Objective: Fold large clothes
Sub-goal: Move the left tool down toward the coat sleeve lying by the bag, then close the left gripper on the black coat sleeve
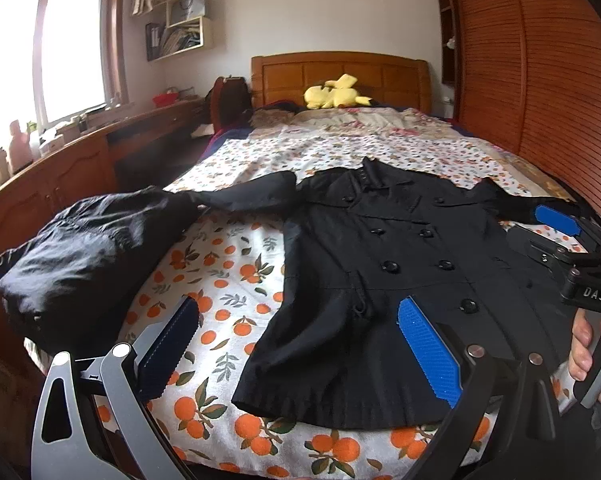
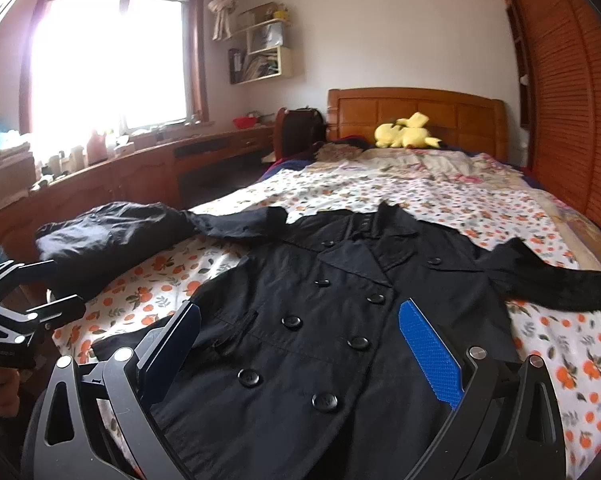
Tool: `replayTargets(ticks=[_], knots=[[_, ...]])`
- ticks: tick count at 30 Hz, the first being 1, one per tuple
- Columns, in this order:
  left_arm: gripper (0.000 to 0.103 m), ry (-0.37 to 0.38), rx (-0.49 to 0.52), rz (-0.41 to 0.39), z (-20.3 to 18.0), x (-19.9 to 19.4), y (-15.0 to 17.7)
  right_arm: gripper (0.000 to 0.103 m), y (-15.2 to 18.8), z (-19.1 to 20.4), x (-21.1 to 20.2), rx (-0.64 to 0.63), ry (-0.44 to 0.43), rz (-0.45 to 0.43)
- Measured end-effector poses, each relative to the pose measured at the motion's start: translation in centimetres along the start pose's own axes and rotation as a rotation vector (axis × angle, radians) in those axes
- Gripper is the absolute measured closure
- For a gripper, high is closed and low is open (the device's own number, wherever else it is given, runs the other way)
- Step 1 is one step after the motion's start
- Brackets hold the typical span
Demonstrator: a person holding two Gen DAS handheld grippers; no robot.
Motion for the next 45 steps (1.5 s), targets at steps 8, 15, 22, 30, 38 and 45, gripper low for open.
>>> replayTargets(ticks=[8, 15, 22, 30, 38, 45], knots=[[0.002, -0.045, -0.027, 0.034, 1.6, 2.8, -0.1, 0.007, -1.8, 0.6, 5.7, -0.033, -0.048, 0.021], [0.002, -0.054, -0.068, 0.051, 3.8, 6.2, -1.3, 0.007, -3.3, 0.5, 10.2, -0.034, -0.068, 0.026], [0.002, -0.028, -0.077, 0.082, 5.9, 11.0, -3.4, 0.007, -0.6, -0.9, 14.0, -0.030, -0.057, 0.099], [0.002, 0.054, -0.099, 0.093, 6.7, 17.6, -6.4, 0.006, 0.2, -1.8, 14.8, -0.016, -0.063, 0.123], [0.011, 0.073, -0.123, 0.114, 8.2, 23.3, -8.8, 0.006, 0.1, -1.9, 14.9, -0.006, -0.070, 0.127], [0.021, -0.007, -0.127, 0.157, 10.3, 28.9, -10.4, 0.006, 0.2, -2.2, 15.1, -0.006, -0.077, 0.139]])
Point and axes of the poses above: each gripper's, at about its wrist camera, not at the fingertips, and x roughly the way its jaws point, z to its left, y to its underside, the point moved 5 cm from there along x, roughly the way its jaws point
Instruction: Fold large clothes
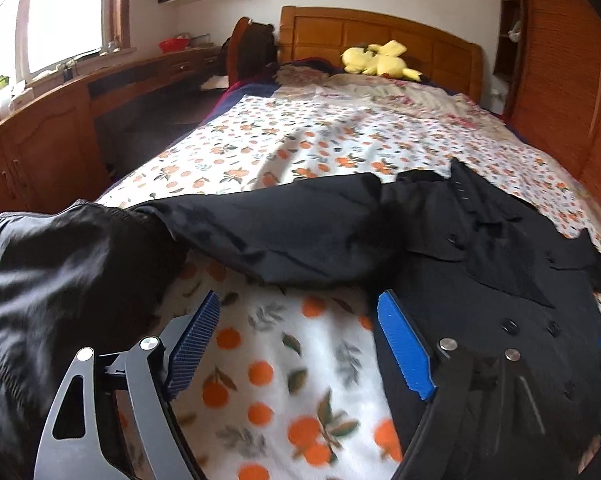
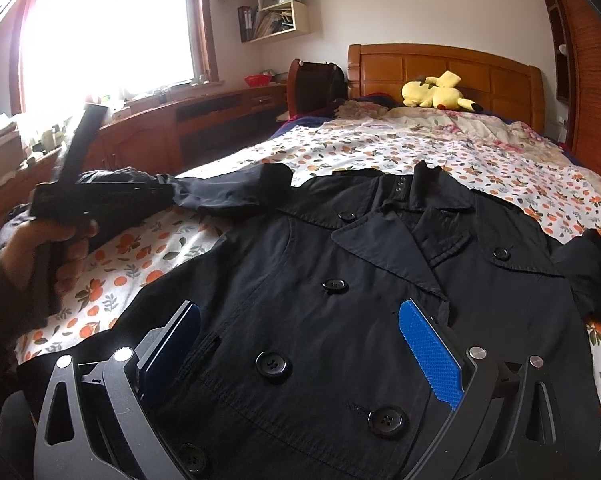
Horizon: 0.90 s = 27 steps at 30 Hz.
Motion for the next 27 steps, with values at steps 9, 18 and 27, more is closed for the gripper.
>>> replayTargets(ticks=[9, 18, 27], knots=[[0.024, -0.053, -0.144, 0.086, 4.5, 7.1, -2.1, 0.006, 0.0, 0.0, -0.1, 0.004, -0.012, -0.003], [0.097, -0.035, -0.217, 0.131, 5.0, 9.0, -3.3, 0.006, 0.0, -0.1, -0.4, 0.005, -0.006, -0.003], [0.100, -0.011, -0.062, 0.007, -2.4, 3.0, -6.3, 0.006, -1.2, -1.7, -3.1, 0.013, 0.026, -0.032]])
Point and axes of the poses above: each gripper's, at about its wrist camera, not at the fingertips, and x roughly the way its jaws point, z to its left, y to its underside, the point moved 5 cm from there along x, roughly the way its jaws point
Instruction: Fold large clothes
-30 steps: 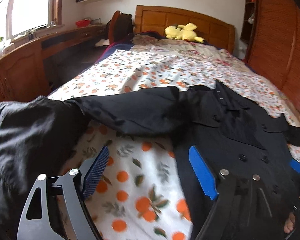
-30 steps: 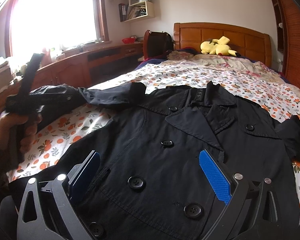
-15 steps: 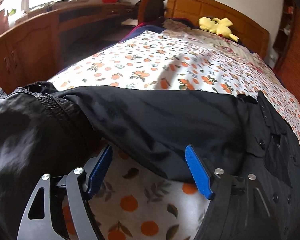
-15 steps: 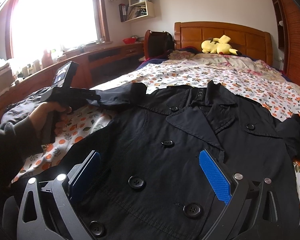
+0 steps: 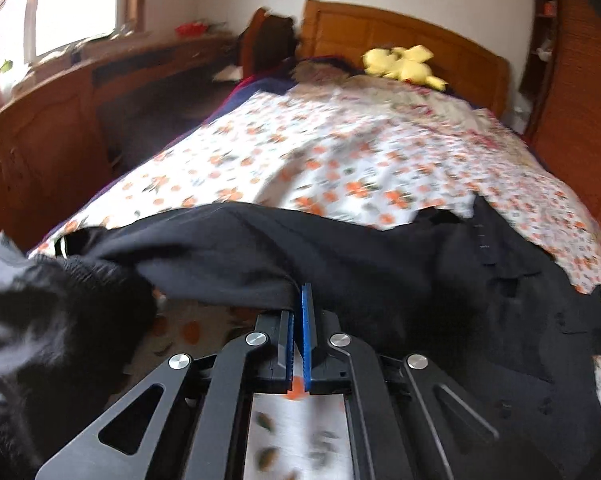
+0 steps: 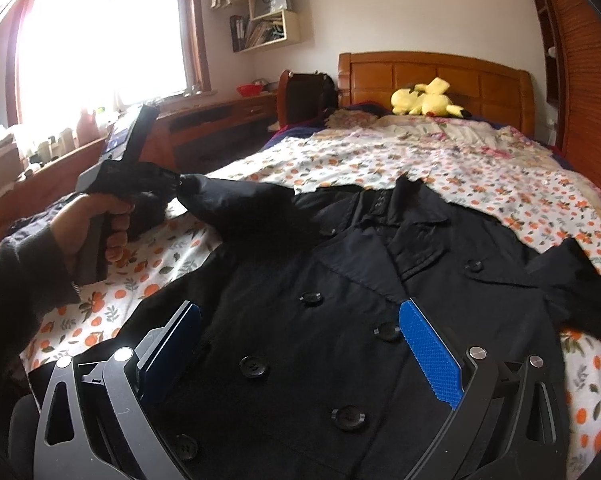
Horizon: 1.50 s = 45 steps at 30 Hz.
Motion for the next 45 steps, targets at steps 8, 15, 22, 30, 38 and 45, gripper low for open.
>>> replayTargets(ticks=[8, 15, 22, 30, 38, 45], knots=[[0.100, 0.086, 0.217, -0.035, -10.3, -5.0, 1.7, 0.006, 0.4, -3.0, -2.6, 0.017, 0.065, -0.011], [0.099, 0.130, 0.292, 0.035, -13.6, -4.9, 7.0, 0.006, 0.4, -4.9, -3.8, 0.029, 0.105, -0.013], [0.089, 0.165, 0.274, 0.085, -12.2, -4.9, 10.6, 0.006, -0.2, -4.7, -4.0, 0.027, 0.095, -0.024], [0.058, 0.181, 0.279, 0.037, -9.8, -8.7, 12.5, 0.007, -0.7, -3.8, -3.2, 0.014, 0.075, -0.023], [0.045, 0.112, 0.198, 0.000, -4.8, -8.8, 9.4, 0.007, -0.2, -2.4, -2.2, -0.013, 0.067, 0.000], [0.045, 0.025, 0.103, 0.022, 0.8, -5.0, 6.3, 0.006, 0.1, -2.3, -1.6, -0.017, 0.066, 0.012]])
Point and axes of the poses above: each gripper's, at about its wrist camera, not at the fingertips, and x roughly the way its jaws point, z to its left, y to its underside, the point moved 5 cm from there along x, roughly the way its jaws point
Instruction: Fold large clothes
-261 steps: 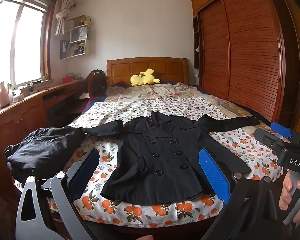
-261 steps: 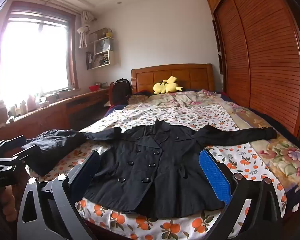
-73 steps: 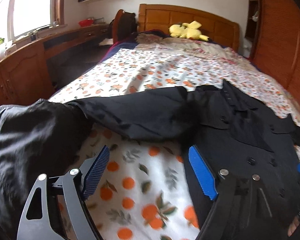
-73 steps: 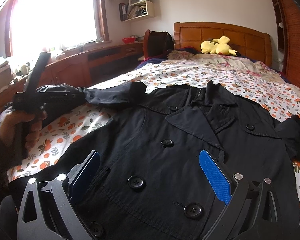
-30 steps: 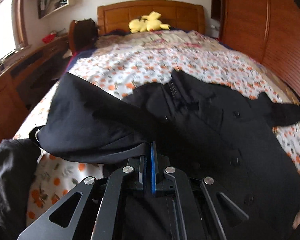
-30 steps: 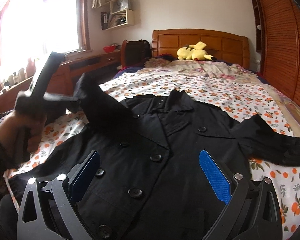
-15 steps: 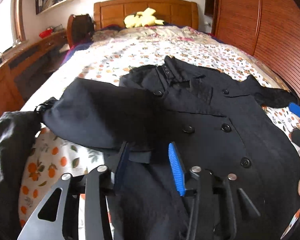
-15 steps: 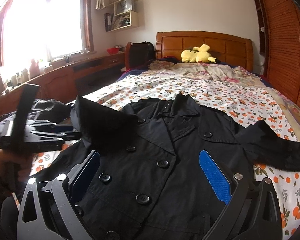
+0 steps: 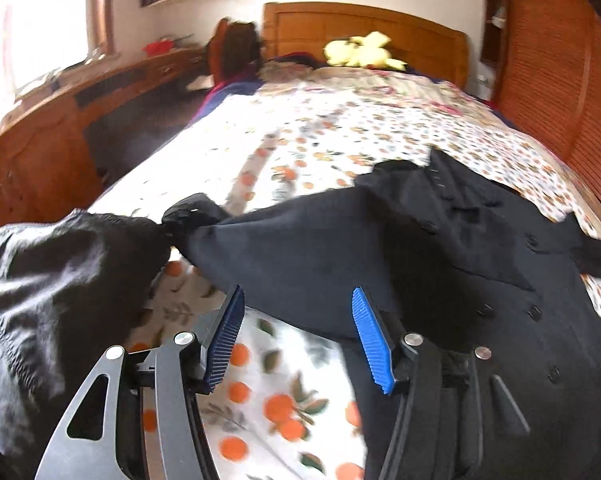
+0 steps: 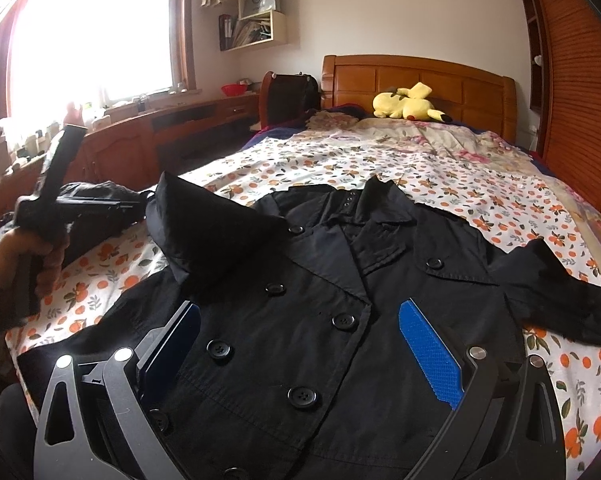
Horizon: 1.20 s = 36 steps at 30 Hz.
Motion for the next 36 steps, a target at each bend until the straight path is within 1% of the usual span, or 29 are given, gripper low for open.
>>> replayTargets(ticks=[6, 11, 13, 15, 17, 18, 19, 20, 21, 22, 23, 24, 26, 28, 33, 36], knots=[[0.045, -0.053, -0.048, 0.045, 3.3, 4.2, -1.2, 0.006, 0.3, -0.2, 0.8, 0.001, 0.000, 0.016], [0.045, -0.101, -0.072, 0.107, 4.7, 8.1, -1.2, 0.006, 0.5, -0.3, 1.1, 0.002, -0.001, 0.024], [0.045, -0.102, -0.089, 0.128, 4.9, 9.1, -1.1, 0.006, 0.5, -0.3, 1.1, 0.002, -0.003, 0.026], [0.045, -0.080, -0.130, 0.141, 5.3, 9.8, -1.0, 0.006, 0.5, -0.3, 1.2, 0.003, -0.005, 0.029], [0.045, -0.066, -0.154, 0.146, 5.2, 10.2, -0.9, 0.006, 0.6, -0.3, 1.4, 0.004, -0.009, 0.035], [0.046, -0.063, -0.161, 0.152, 5.1, 10.5, -0.8, 0.006, 0.7, -0.3, 1.4, 0.005, -0.010, 0.037], [0.056, -0.058, -0.164, 0.158, 5.0, 10.7, -0.7, 0.006, 0.7, -0.2, 1.5, 0.005, -0.012, 0.041], [0.063, -0.051, -0.161, 0.167, 4.7, 11.0, -0.6, 0.006, 0.6, -0.2, 1.5, 0.005, -0.012, 0.042], [0.075, -0.056, -0.155, 0.174, 4.4, 11.2, -0.6, 0.006, 0.6, -0.1, 1.4, 0.005, -0.014, 0.042], [0.081, -0.062, -0.144, 0.176, 4.1, 11.4, -0.6, 0.006, 0.6, -0.1, 1.3, 0.006, -0.016, 0.042], [0.094, -0.066, -0.131, 0.172, 3.7, 11.3, -0.6, 0.006, 0.6, -0.1, 1.1, 0.010, -0.018, 0.041], [0.099, -0.077, -0.120, 0.150, 3.4, 10.7, -0.9, 0.006, 0.5, -0.1, 1.0, 0.012, -0.018, 0.041], [0.100, -0.080, -0.110, 0.102, 2.5, 9.4, -1.5, 0.006, 0.5, -0.1, 0.6, 0.013, -0.013, 0.039], [0.100, -0.069, -0.076, 0.053, 0.9, 7.3, -2.3, 0.006, 0.4, -0.2, 0.2, 0.011, -0.006, 0.035], [0.100, -0.006, 0.033, -0.050, -4.6, 1.2, -4.2, 0.006, 0.3, -0.5, -1.2, 0.013, 0.018, 0.025], [0.100, 0.042, 0.088, -0.095, -8.2, -2.2, -4.7, 0.006, 0.1, -1.0, -2.5, 0.016, 0.038, 0.008]])
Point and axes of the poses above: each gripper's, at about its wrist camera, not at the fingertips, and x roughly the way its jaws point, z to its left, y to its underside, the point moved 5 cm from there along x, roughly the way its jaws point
